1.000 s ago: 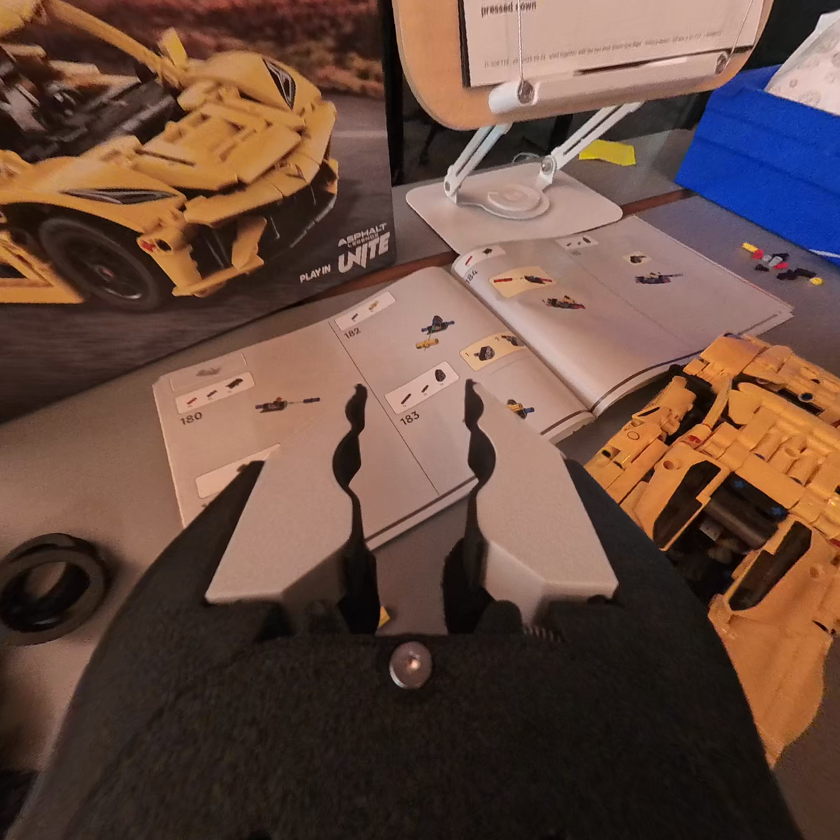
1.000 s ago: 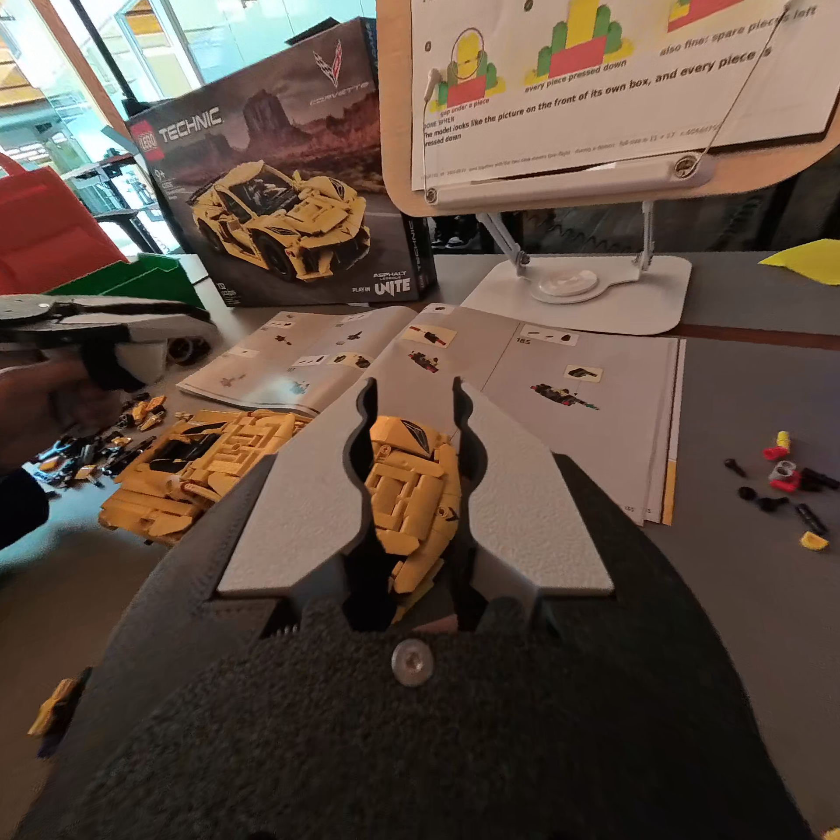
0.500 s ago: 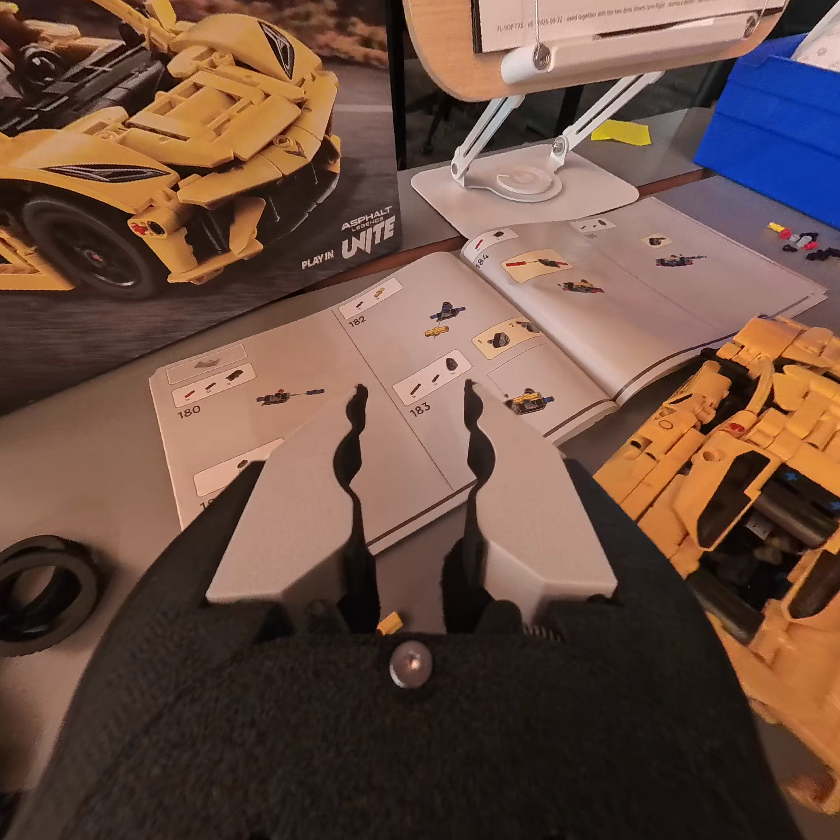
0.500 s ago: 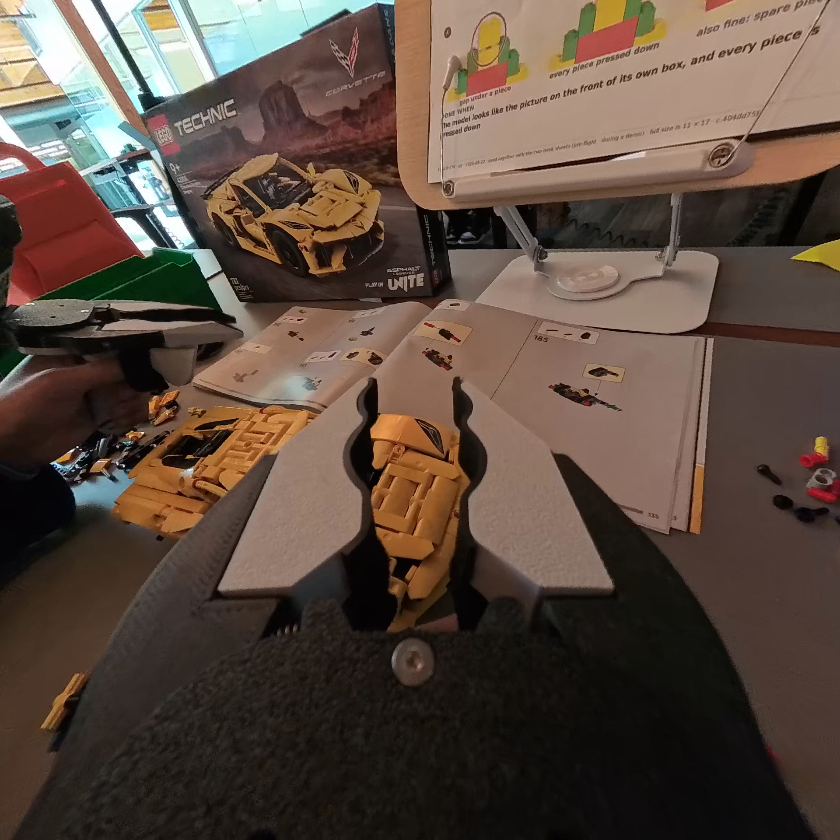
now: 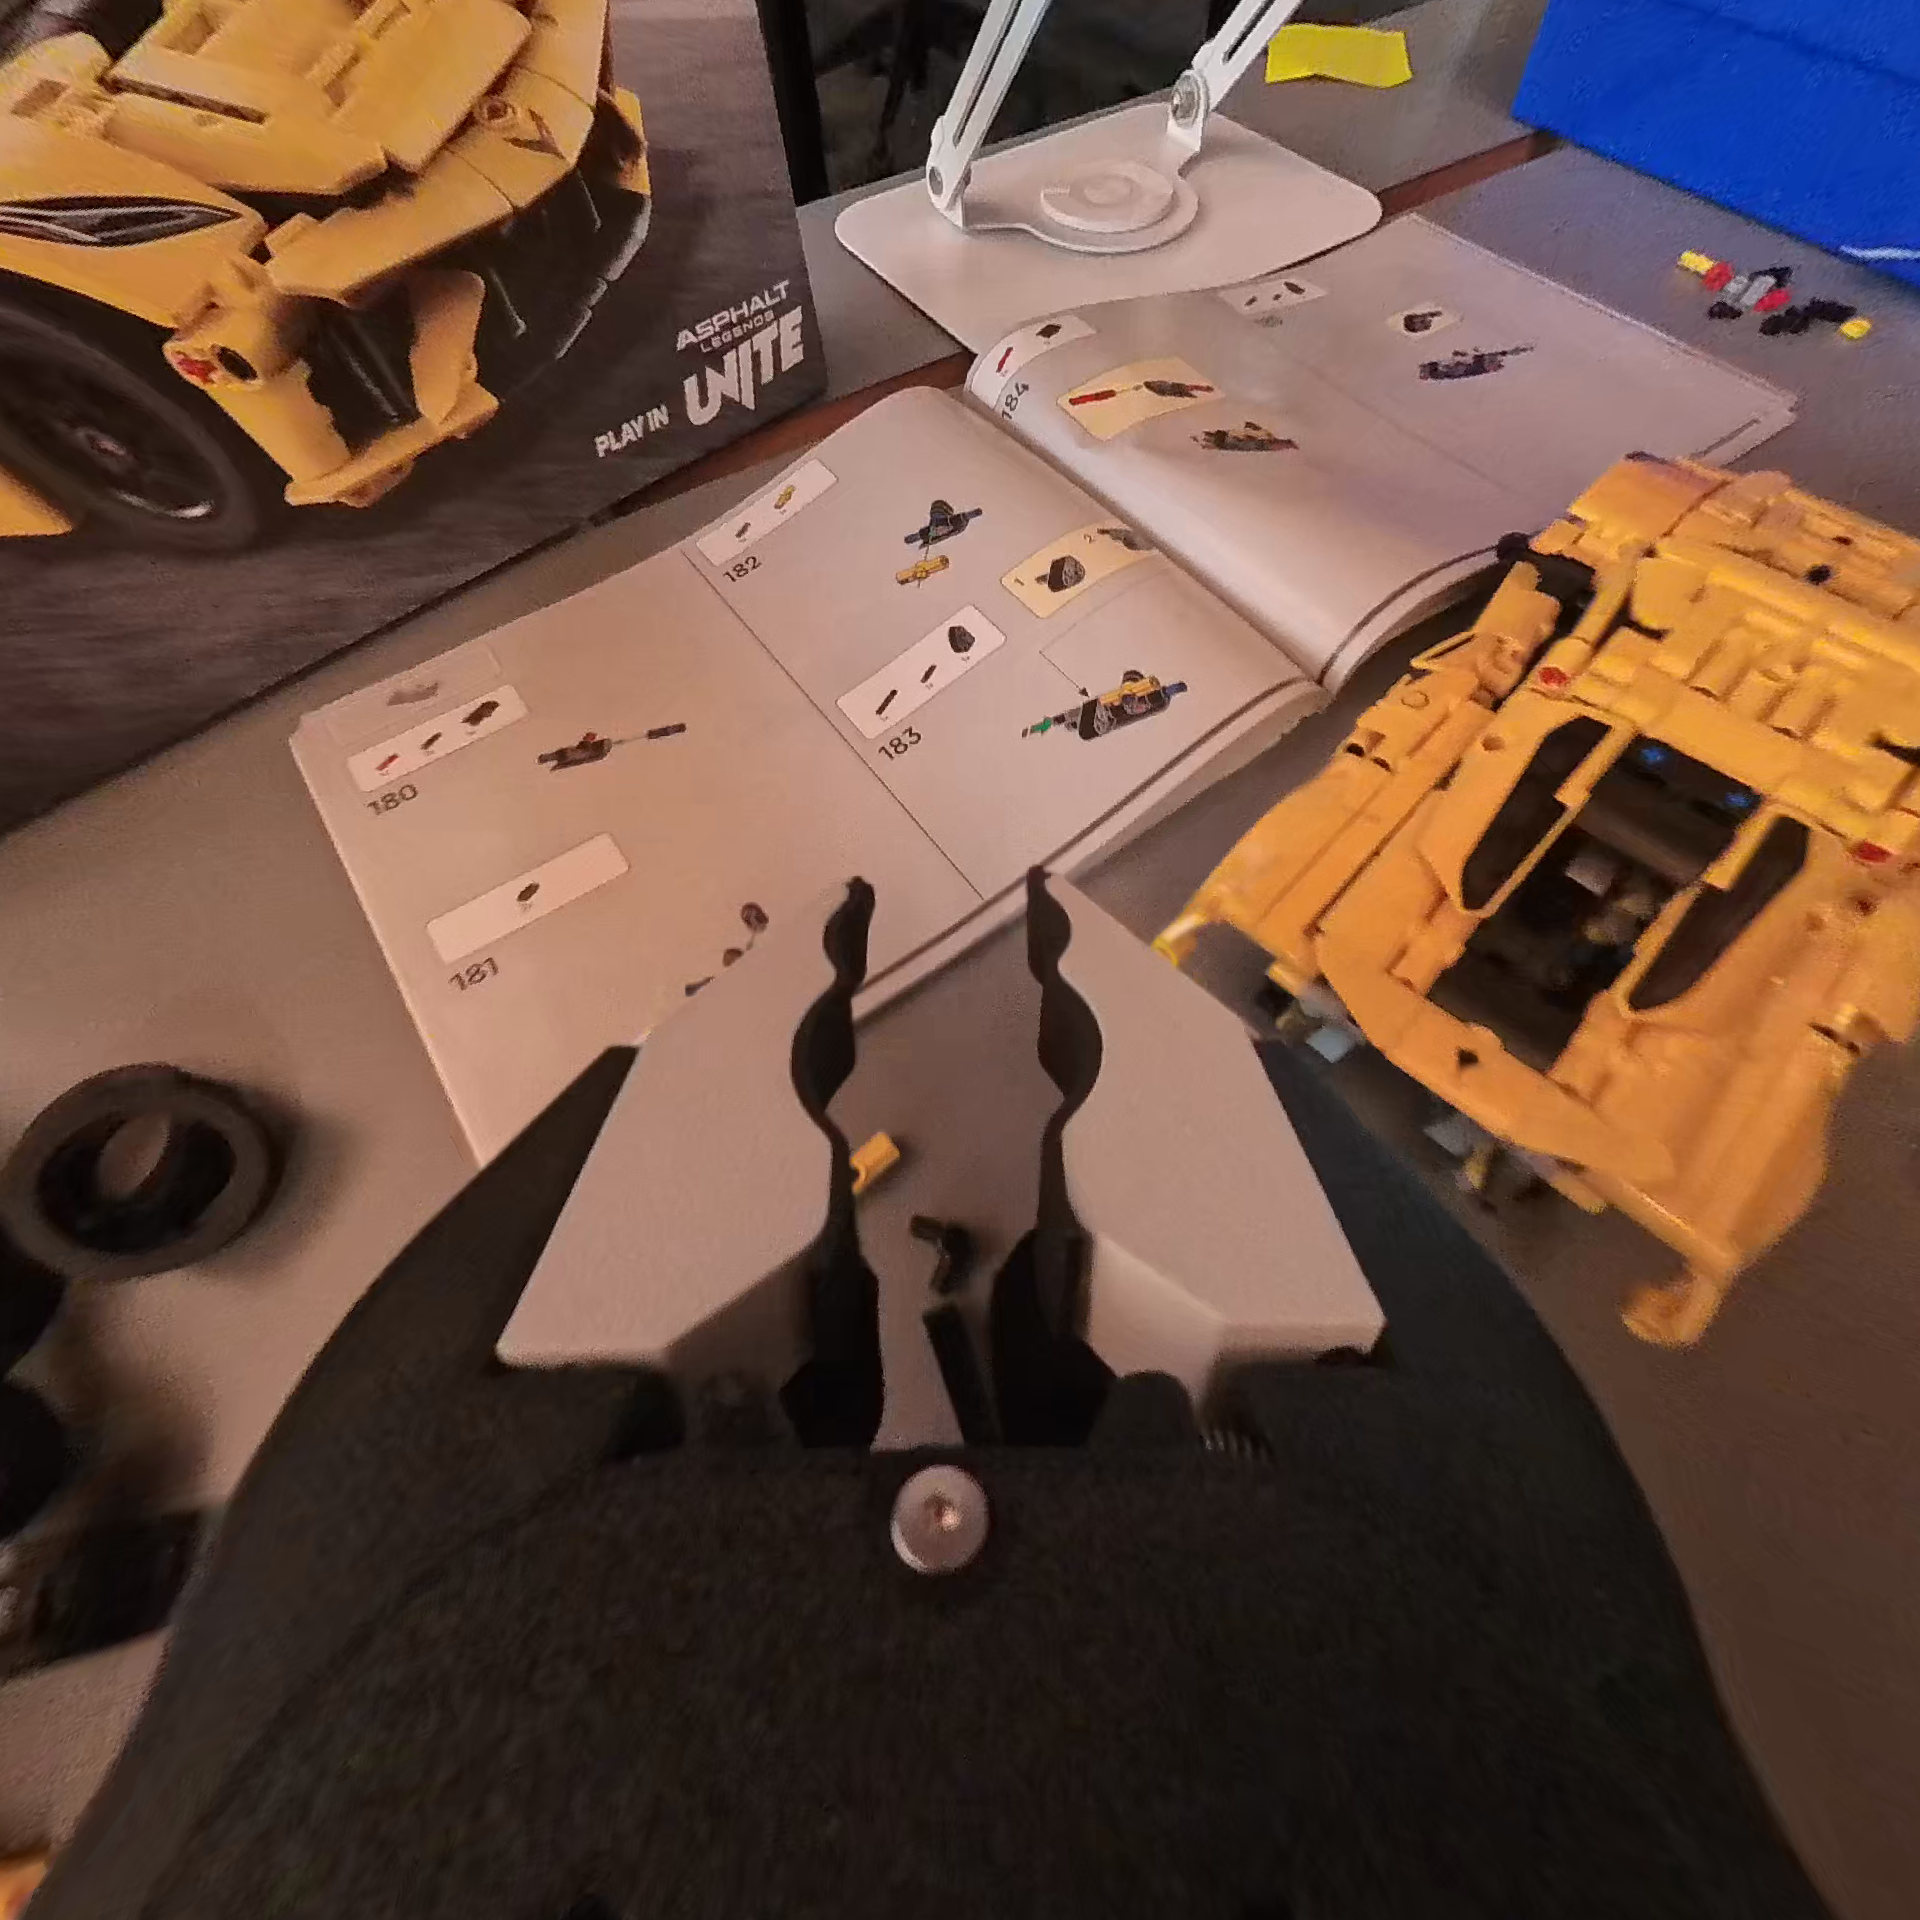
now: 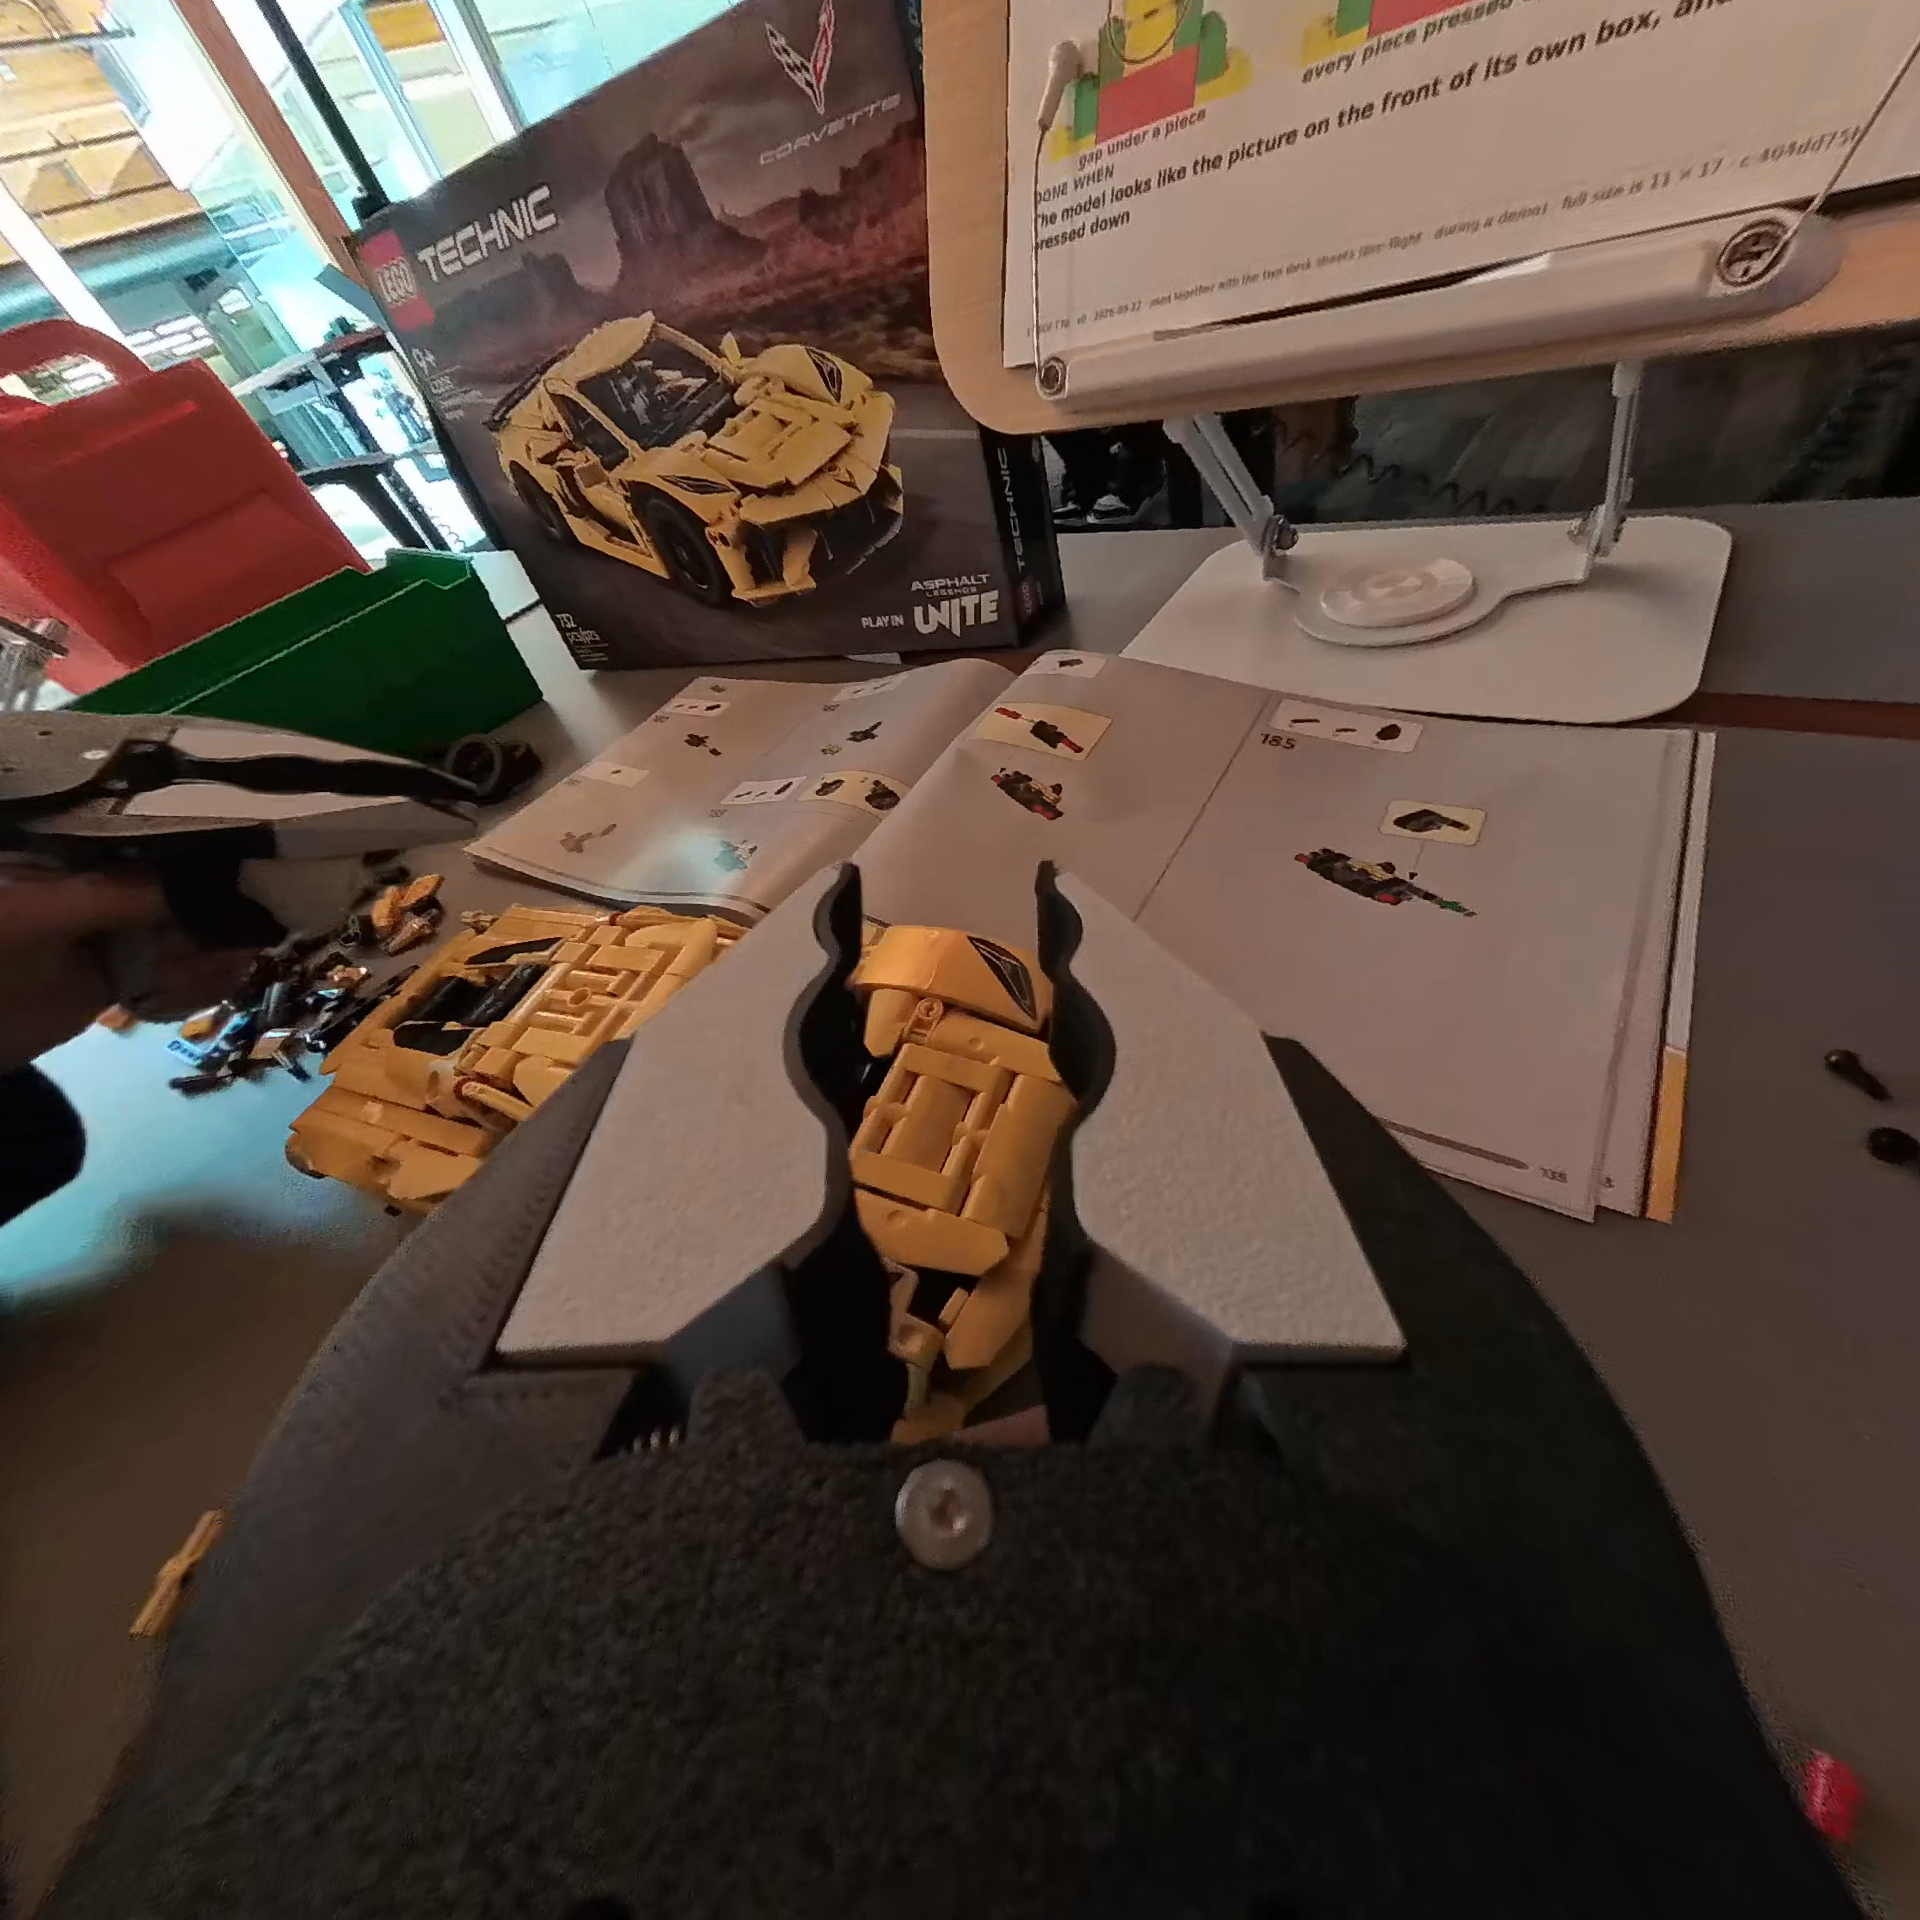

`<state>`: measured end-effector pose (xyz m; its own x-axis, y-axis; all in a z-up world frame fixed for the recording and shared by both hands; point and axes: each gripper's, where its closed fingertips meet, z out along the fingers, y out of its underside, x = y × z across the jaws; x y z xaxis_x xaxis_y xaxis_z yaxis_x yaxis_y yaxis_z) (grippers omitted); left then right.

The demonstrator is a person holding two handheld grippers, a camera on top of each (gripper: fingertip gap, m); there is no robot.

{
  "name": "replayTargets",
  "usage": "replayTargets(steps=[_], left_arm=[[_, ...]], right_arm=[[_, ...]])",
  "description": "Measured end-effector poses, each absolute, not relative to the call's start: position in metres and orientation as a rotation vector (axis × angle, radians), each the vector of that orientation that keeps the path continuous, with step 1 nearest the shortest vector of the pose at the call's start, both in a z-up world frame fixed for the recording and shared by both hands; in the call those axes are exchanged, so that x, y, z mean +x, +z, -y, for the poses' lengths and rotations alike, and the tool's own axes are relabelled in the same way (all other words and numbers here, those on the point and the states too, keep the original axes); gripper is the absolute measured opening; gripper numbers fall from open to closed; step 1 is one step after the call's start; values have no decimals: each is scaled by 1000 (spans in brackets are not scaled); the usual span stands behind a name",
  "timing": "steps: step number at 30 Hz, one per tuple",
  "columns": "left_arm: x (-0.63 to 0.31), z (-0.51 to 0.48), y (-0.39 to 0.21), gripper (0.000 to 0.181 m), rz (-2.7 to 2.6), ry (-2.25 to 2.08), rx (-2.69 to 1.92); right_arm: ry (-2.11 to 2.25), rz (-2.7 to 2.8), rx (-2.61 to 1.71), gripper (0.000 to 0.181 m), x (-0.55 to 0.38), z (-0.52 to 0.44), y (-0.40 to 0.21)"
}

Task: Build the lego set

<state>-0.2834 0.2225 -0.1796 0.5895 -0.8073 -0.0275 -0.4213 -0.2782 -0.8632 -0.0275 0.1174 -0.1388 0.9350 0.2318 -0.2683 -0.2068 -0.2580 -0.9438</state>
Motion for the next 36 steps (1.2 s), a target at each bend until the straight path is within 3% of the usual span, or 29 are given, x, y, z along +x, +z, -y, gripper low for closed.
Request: replayTargets(steps=[9, 33, 36], left_arm=[[-242, -167, -146, 31, -981, -859, -1898], [-233, -176, -146, 30, -950, -766, -1900], [-231, -173, -142, 30, -964, -774, -1875]], right_arm=[[400, 28, -1795, 32, -26, -118, -142], [399, 25, -1804, 31, -27, -117, -143], [579, -53, -1740, 31, -34, -116, -128]])
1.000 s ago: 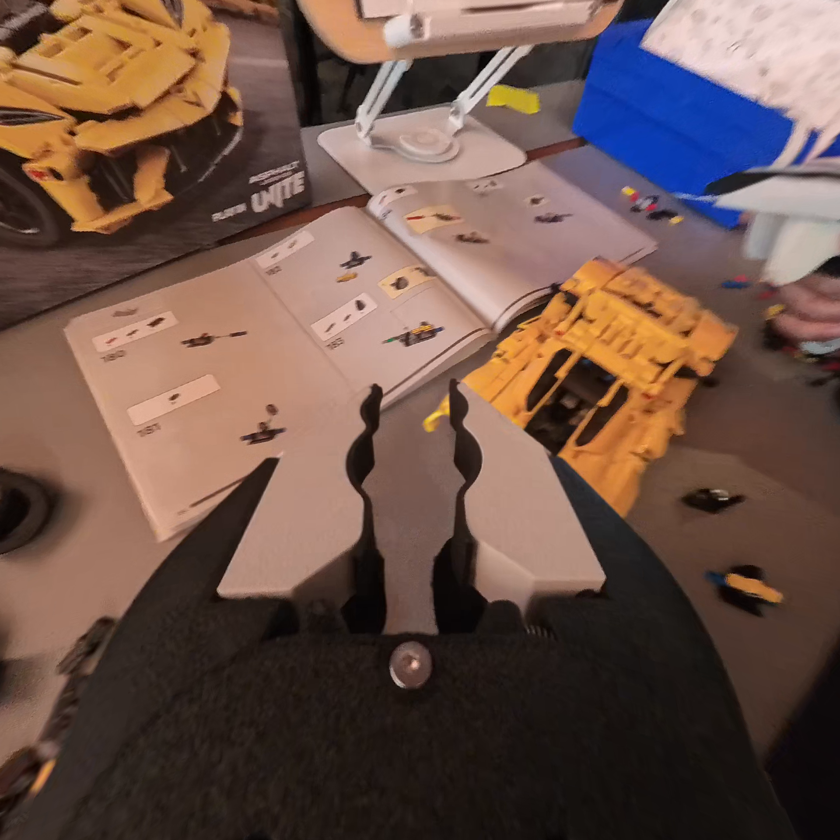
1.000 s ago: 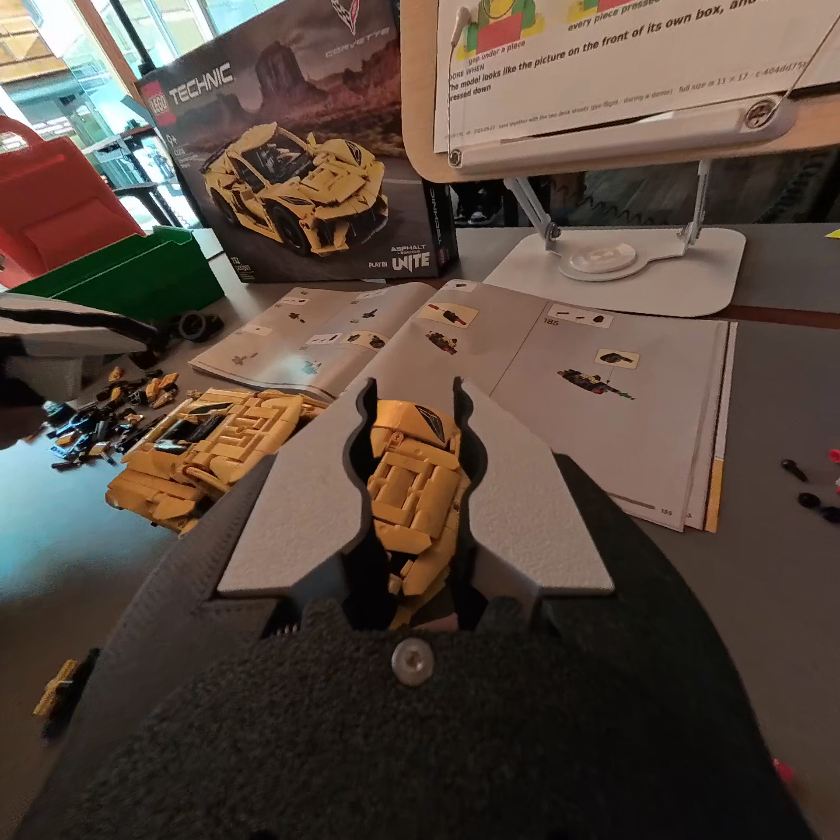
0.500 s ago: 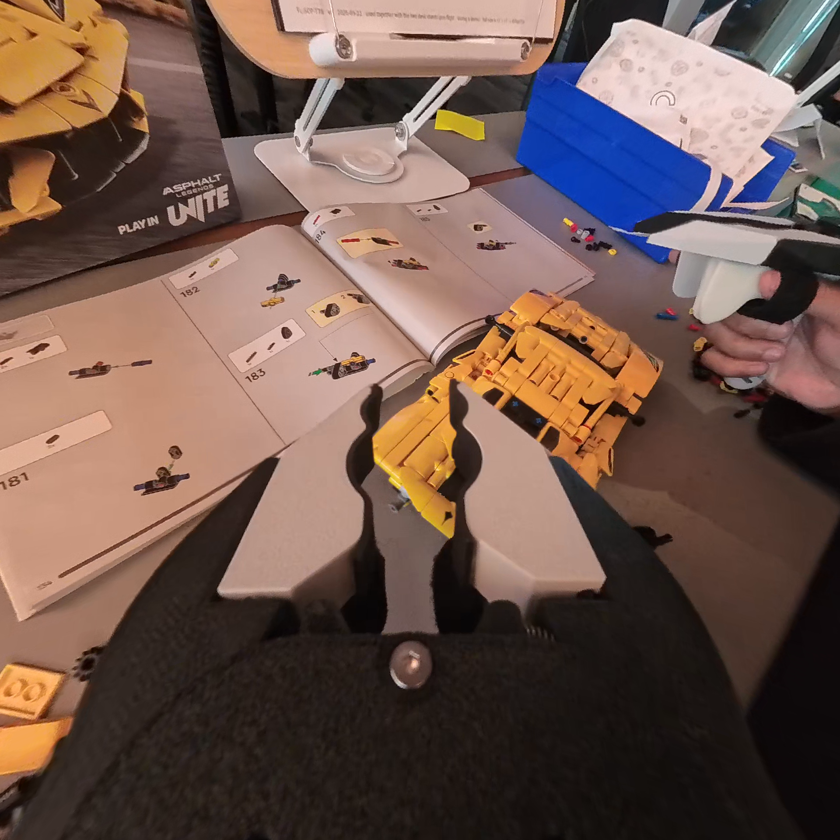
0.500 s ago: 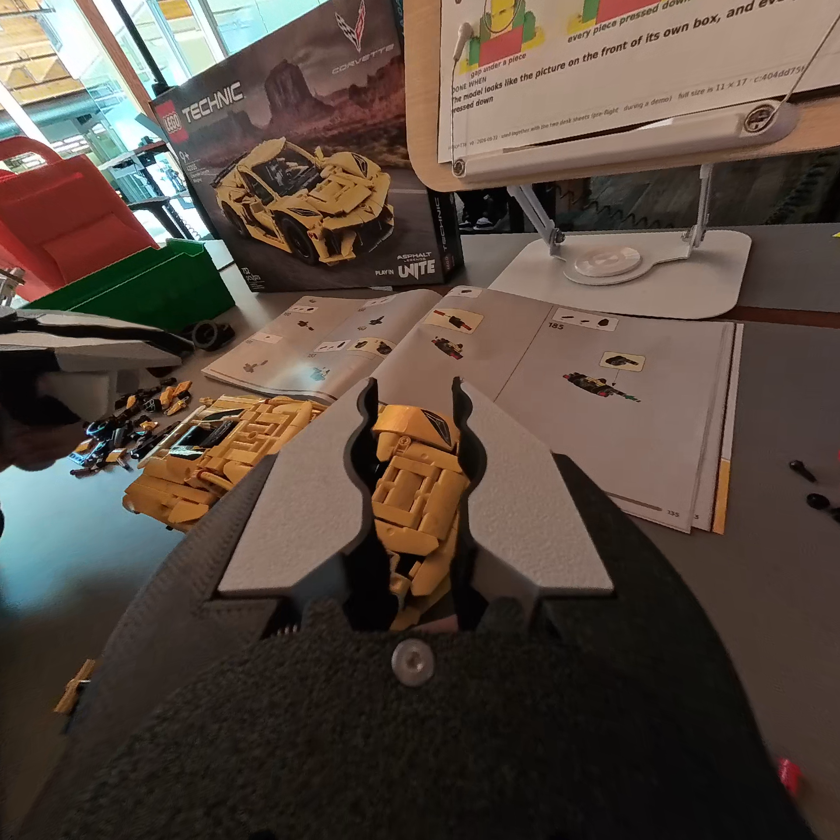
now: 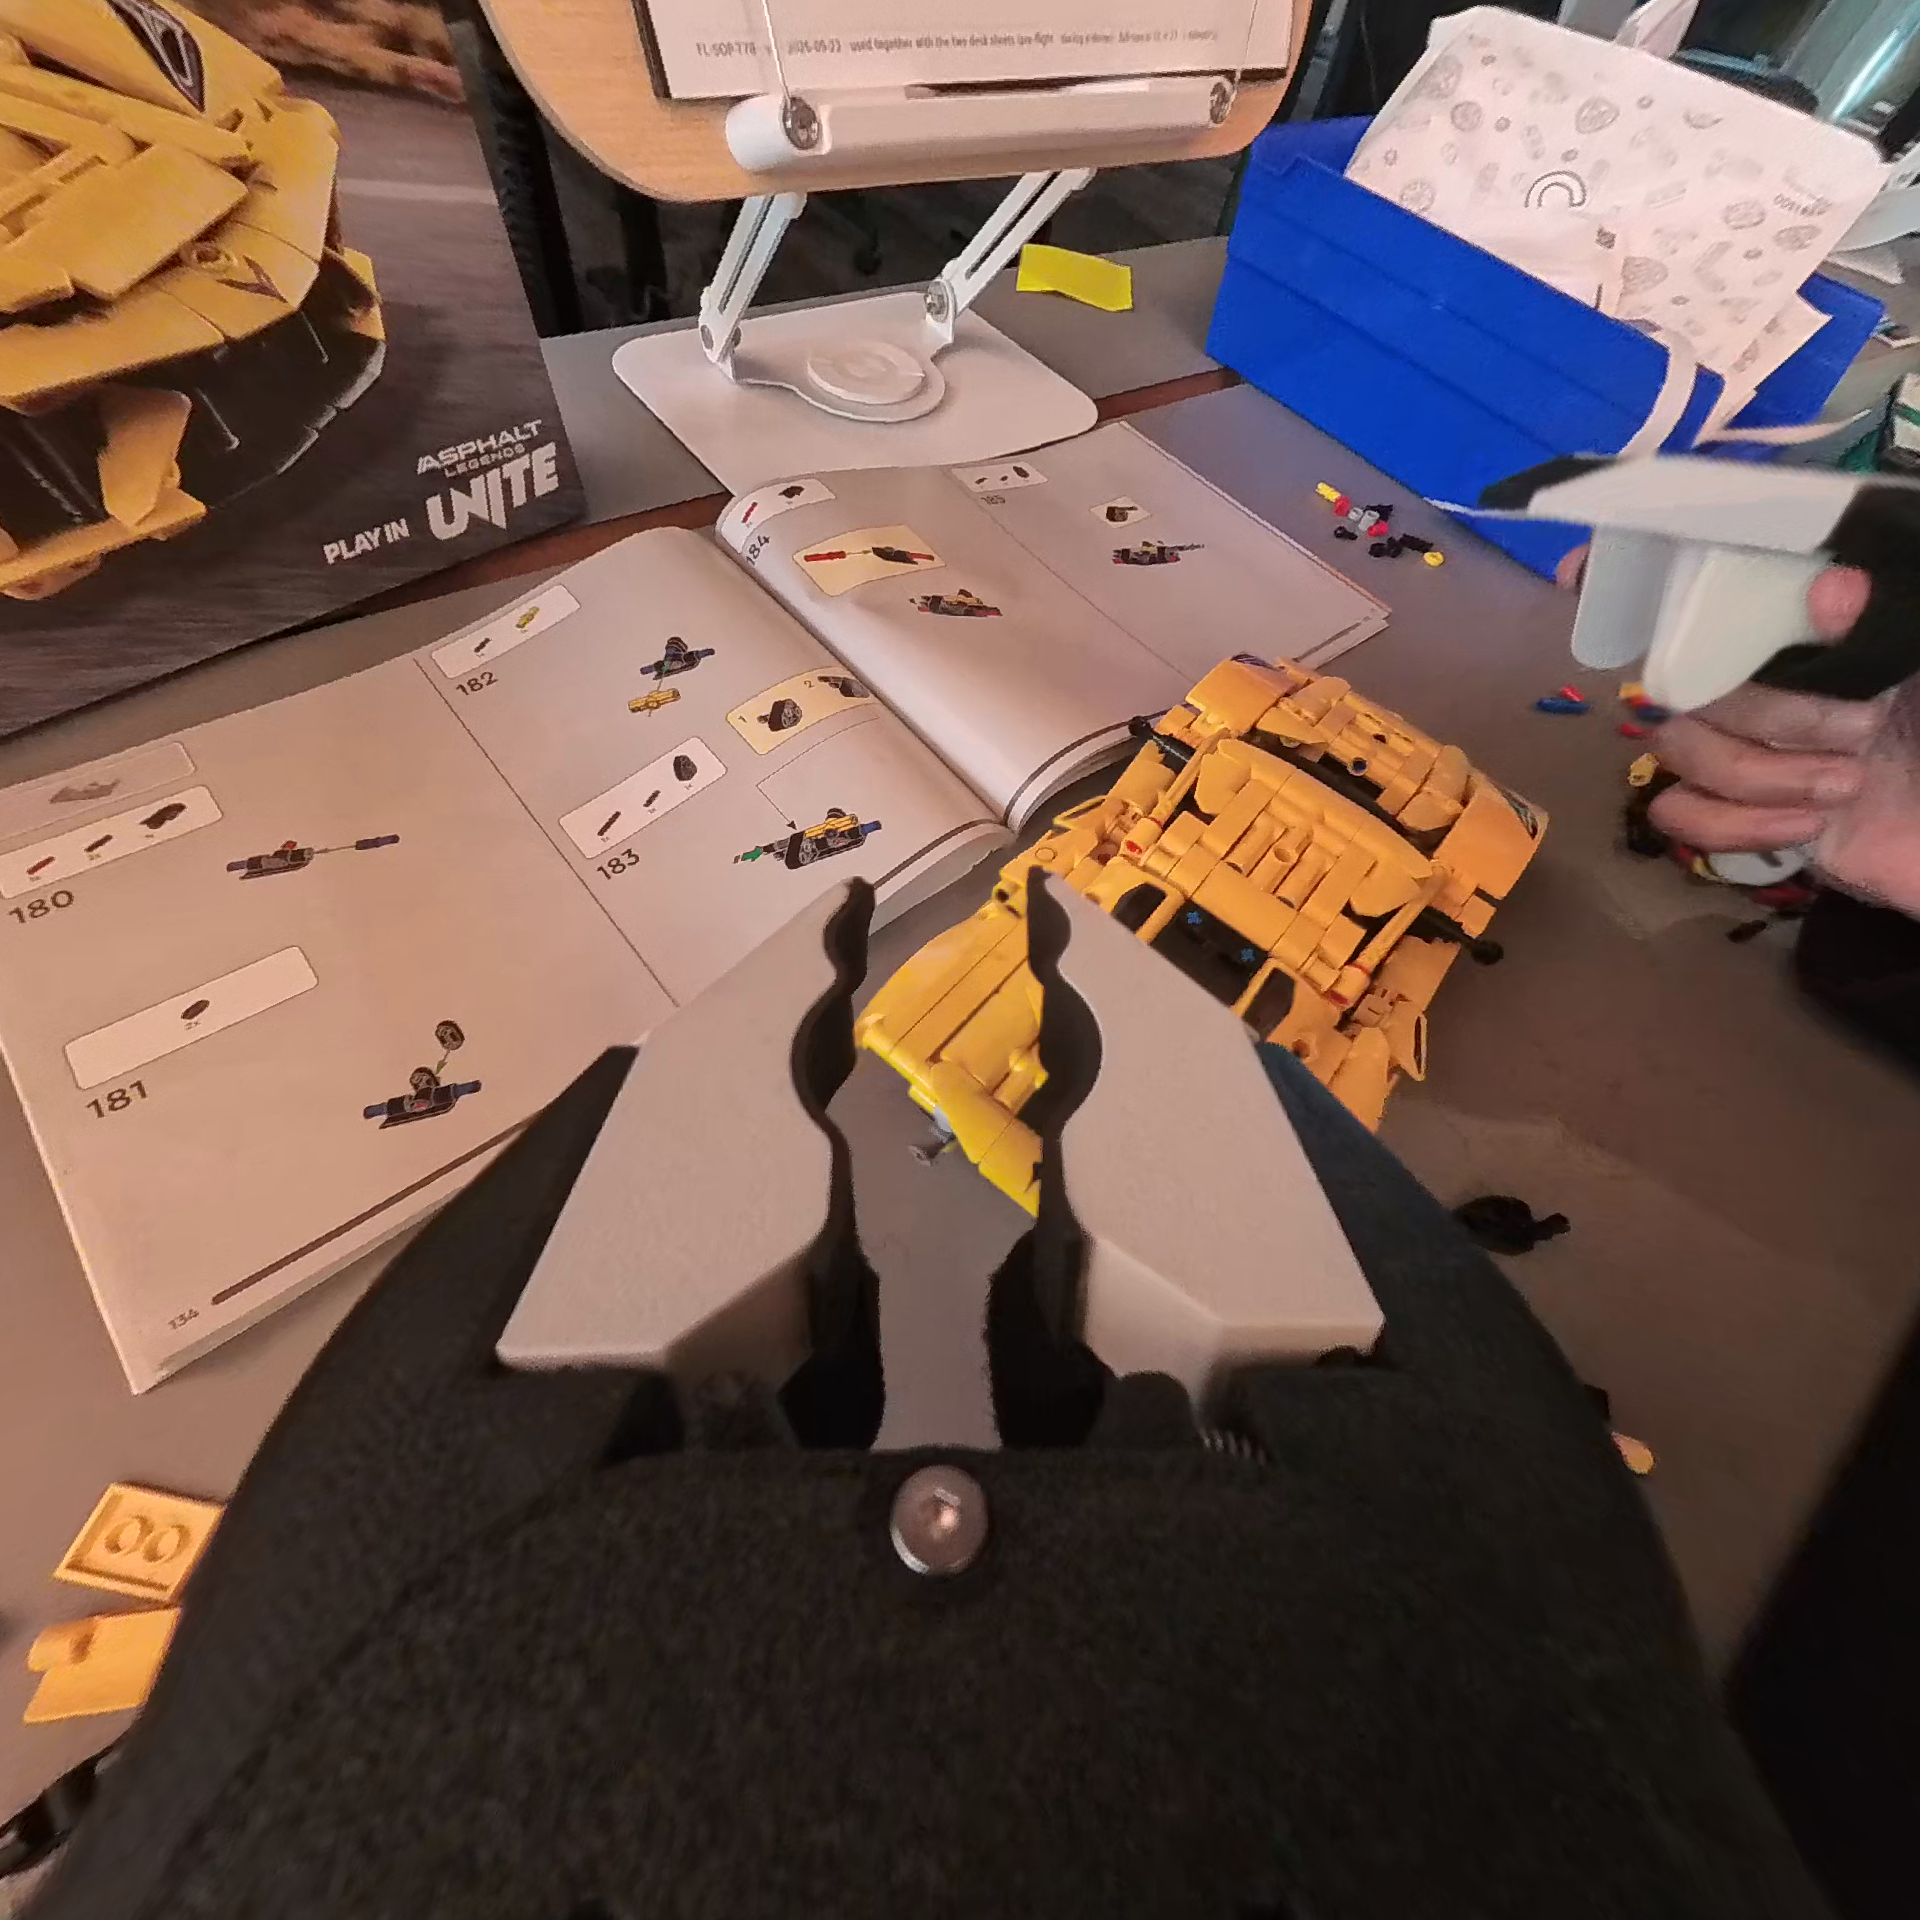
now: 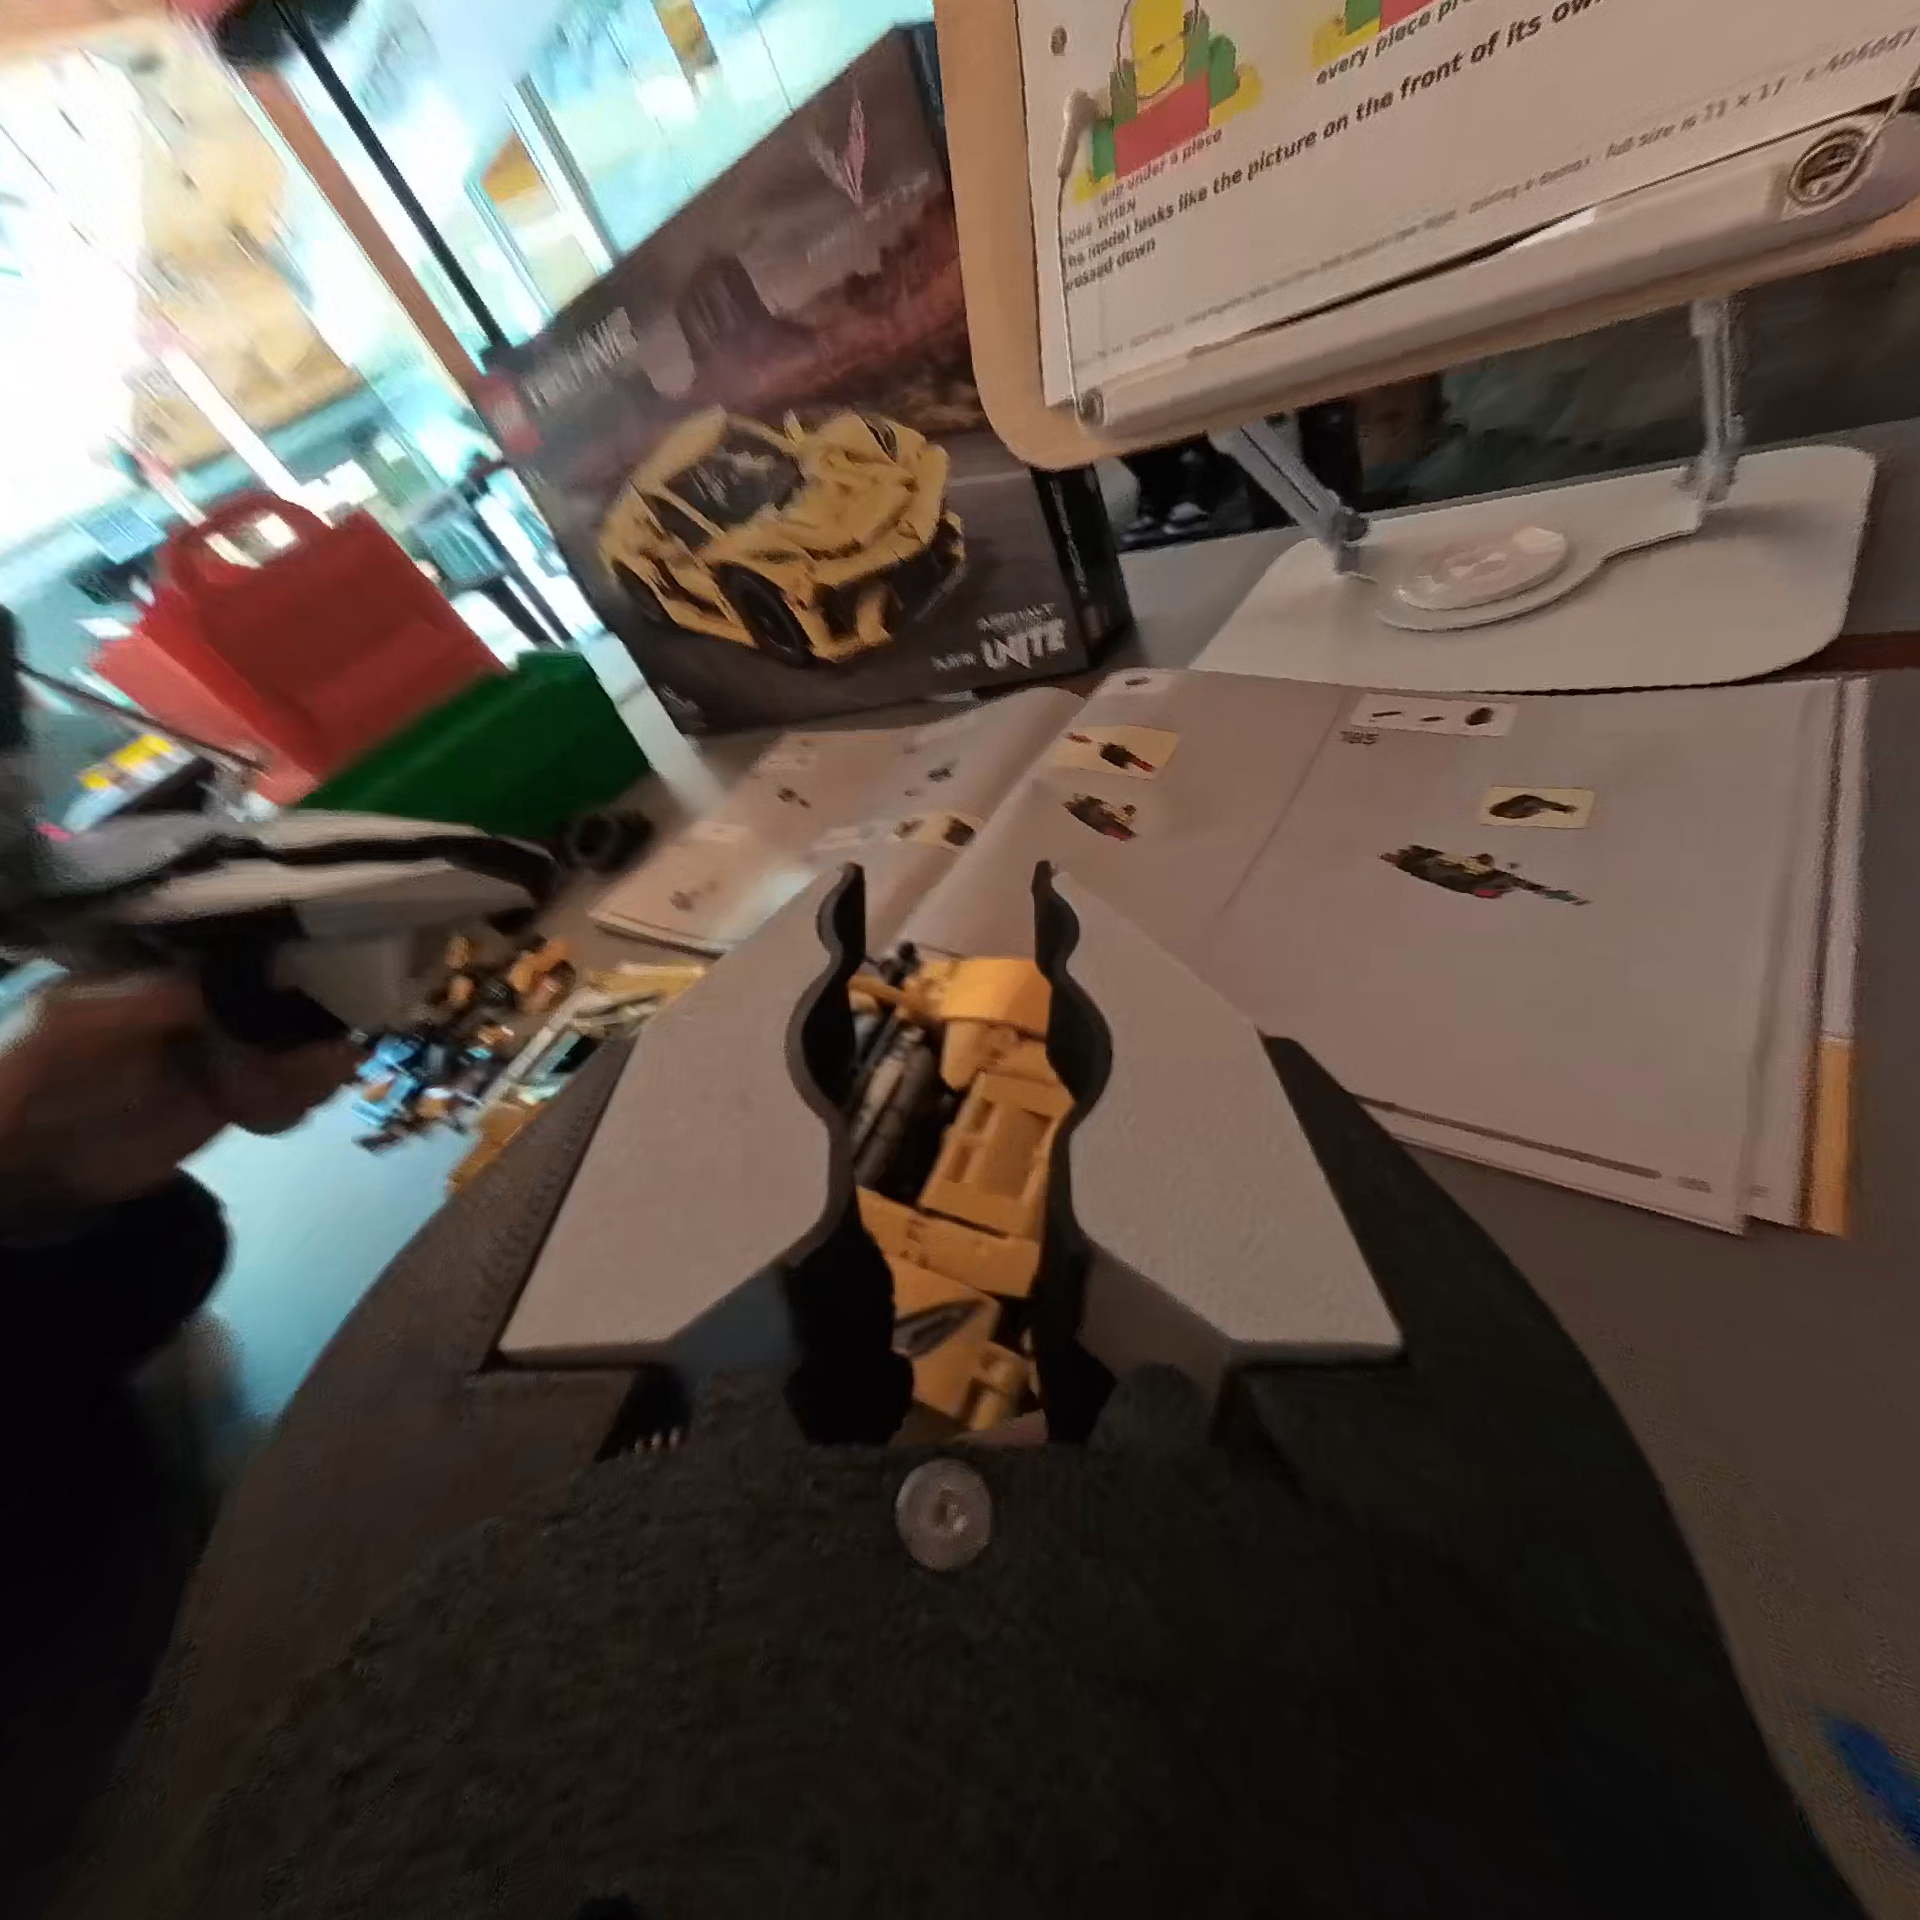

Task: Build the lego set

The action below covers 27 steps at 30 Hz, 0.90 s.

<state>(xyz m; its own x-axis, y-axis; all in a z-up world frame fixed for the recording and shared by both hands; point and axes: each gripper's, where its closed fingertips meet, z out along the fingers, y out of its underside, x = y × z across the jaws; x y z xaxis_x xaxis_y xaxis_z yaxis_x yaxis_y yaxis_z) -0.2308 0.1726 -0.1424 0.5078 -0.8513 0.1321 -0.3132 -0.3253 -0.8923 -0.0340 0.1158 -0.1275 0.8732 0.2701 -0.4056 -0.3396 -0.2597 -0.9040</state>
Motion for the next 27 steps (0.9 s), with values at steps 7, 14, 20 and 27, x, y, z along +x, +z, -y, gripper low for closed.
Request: replayTargets(steps=[7, 14, 20, 27], left_arm=[[-220, -188, -121, 30, -1016, -686, -1777], [-217, -186, -106, 30, -1018, -672, -1765], [-233, -150, -111, 30, -1092, -648, -1735], [-249, -74, -143, 30, -1291, -686, -1712]], right_arm=[[582, 183, -1849, 38, -67, -75, -114], [546, 637, -2086, 38, -143, 13, -186], [260, 868, -2082, 33, -154, 15, -218], [306, 888, -2059, 22, -174, 3, -232]])
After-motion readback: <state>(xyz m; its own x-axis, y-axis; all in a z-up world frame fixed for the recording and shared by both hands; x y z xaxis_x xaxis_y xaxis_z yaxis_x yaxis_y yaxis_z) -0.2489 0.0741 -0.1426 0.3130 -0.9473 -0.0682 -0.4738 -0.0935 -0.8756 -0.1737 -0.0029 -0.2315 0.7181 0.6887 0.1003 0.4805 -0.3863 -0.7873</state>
